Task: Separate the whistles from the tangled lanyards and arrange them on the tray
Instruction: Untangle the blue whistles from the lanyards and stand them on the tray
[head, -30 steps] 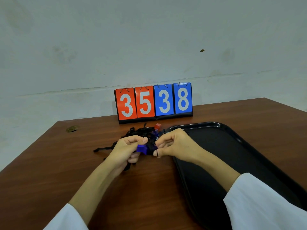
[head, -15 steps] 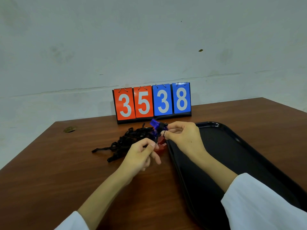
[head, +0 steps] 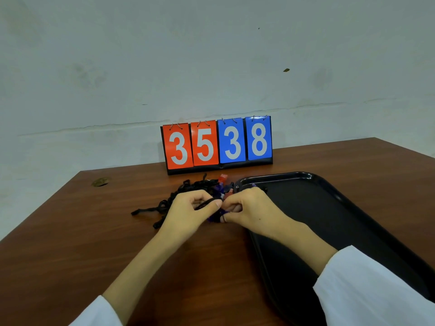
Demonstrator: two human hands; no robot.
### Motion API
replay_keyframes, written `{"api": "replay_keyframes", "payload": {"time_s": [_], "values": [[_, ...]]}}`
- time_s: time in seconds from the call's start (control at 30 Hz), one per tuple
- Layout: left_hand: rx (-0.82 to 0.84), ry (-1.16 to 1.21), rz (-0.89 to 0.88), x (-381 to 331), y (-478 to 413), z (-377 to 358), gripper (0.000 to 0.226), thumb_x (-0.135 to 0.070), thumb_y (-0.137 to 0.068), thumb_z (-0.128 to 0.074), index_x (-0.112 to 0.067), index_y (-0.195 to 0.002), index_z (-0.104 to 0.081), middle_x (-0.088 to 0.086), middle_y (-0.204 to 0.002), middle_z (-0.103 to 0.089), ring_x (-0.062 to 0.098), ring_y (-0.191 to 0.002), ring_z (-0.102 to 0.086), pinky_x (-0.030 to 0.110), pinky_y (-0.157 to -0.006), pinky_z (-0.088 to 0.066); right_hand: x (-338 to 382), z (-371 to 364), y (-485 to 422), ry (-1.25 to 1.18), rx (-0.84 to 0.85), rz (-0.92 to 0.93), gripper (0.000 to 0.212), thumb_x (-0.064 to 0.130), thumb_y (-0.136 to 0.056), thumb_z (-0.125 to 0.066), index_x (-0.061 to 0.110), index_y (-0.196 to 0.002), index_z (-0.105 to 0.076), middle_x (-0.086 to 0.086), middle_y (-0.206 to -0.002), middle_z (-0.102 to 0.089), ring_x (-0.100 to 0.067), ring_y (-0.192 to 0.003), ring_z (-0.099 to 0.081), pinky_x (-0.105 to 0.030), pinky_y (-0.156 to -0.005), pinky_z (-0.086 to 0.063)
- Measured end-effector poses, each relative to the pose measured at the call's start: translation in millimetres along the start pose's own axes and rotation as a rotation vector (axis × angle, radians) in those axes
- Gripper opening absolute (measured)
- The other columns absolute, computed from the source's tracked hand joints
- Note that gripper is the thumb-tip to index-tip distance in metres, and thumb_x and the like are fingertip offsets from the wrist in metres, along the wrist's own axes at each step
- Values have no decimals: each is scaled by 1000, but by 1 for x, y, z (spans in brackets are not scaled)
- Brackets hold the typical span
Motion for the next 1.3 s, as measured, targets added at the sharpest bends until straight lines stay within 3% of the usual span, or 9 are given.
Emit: {"api": "replay_keyframes", "payload": {"time_s": [0.13,0.23,0.33,0.47,1.0,1.17,1.3], "values": [[23,-21,85,15,-3,5,12,-21,-82,-69,-14,-72,-70,-1,-71,-69,7,-68,-64,15,-64,-49,-1,-8,0,-168,92,-30,26,16,-79,-71,12,-104,-70,-2,-95,-71,-5,-80,-64,-14,-76,-52],[72,76,162,26,-5,3,10,-23,-83,-68,-14,-78,-69,-4,-67,-68,4,-61,-62,14,-59,-47,-2,-13,1,-316,133,-78,23,13,-76,-74,12,-99,-71,2,-88,-70,-2,-75,-65,-14,-75,-53],[104,242,313,43,-1,-2,22,-26,-91,-57,-11,-75,-62,-1,-52,-56,11,-39,-42,19,-39,-29,-1,-7,0,-458,92,-103,19,10,-75,-74,12,-93,-71,-1,-83,-73,-5,-74,-68,-21,-79,-55],[152,460,386,45,5,-21,27,-16,-98,-43,-8,-79,-59,5,-56,-51,8,-35,-26,18,-37,-17,-10,5,-1,-567,-16,-165,20,8,-76,-72,10,-96,-70,-3,-81,-72,-9,-73,-70,-21,-76,-56],[102,276,226,28,8,-26,27,-22,-97,-45,-5,-86,-63,3,-53,-49,5,-33,-31,16,-35,-26,-38,35,8,-315,-341,-311,22,16,-77,-73,15,-99,-70,10,-80,-64,0,-73,-60,-13,-70,-50],[72,0,149,25,7,-25,21,-18,-97,-45,-21,-88,-63,-5,-60,-56,-1,-42,-43,15,-50,-34,-36,31,7,-137,-326,-271,21,21,-79,-71,18,-100,-70,8,-86,-69,3,-70,-58,-7,-70,-46],[29,-112,132,21,8,-22,13,-18,-92,-55,-27,-95,-64,-17,-73,-57,-1,-58,-48,18,-62,-40,-36,29,7,-37,-304,-271,24,25,-80,-70,17,-103,-69,2,-93,-71,-4,-82,-63,-19,-79,-52]]}}
Point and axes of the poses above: each hand's wrist, its own y-axis away from the middle knuckle, its own z-axis out of the back of the hand, x = y × z, the point moved 10 cm from there along -y, towards the middle knuckle
